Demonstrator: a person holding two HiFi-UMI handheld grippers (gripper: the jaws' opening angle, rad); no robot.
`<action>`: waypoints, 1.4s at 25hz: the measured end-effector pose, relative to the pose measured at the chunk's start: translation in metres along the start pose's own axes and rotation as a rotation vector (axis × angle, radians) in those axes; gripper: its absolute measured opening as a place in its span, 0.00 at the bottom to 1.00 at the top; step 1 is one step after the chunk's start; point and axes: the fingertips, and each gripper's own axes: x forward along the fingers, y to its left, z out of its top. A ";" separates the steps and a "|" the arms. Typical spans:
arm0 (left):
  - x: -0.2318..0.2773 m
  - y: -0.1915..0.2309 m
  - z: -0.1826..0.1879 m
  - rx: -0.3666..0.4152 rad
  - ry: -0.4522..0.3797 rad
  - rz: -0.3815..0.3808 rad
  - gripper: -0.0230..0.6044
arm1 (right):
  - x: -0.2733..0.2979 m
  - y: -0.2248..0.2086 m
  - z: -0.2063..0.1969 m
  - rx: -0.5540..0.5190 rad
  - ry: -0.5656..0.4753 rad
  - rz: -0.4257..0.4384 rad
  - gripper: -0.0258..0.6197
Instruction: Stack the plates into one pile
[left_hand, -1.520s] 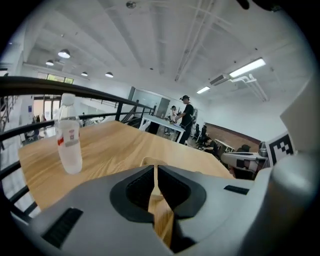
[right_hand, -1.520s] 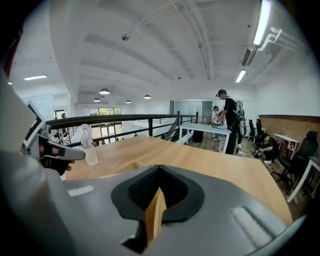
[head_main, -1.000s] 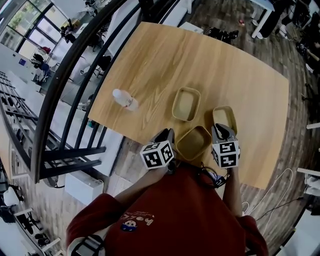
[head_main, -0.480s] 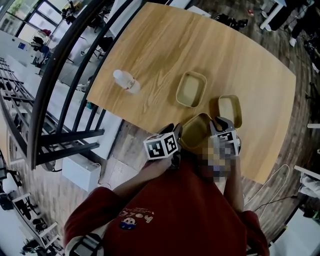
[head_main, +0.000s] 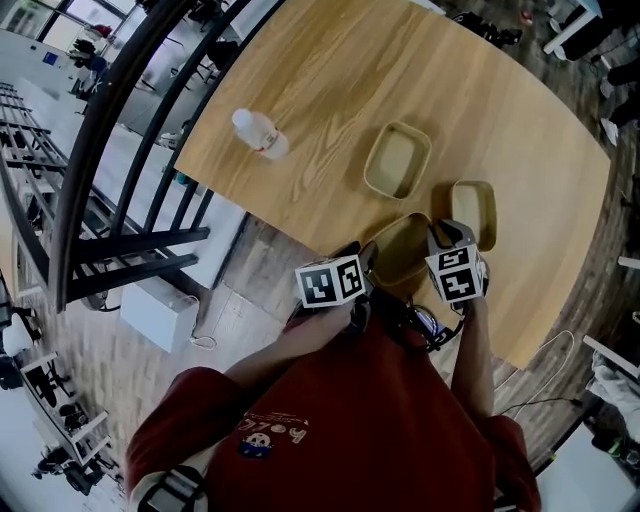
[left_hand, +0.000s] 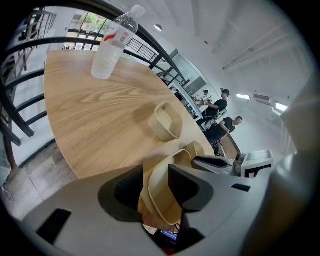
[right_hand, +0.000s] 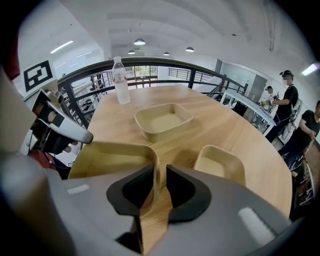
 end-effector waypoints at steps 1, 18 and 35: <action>0.001 -0.001 -0.002 -0.006 0.003 0.001 0.26 | 0.002 0.000 -0.001 -0.006 0.001 0.004 0.18; 0.020 0.021 -0.028 -0.106 0.065 0.067 0.26 | 0.020 0.012 -0.001 -0.085 0.051 0.042 0.16; 0.011 0.016 -0.013 -0.057 0.025 0.083 0.16 | 0.008 0.005 0.015 -0.055 -0.022 0.020 0.10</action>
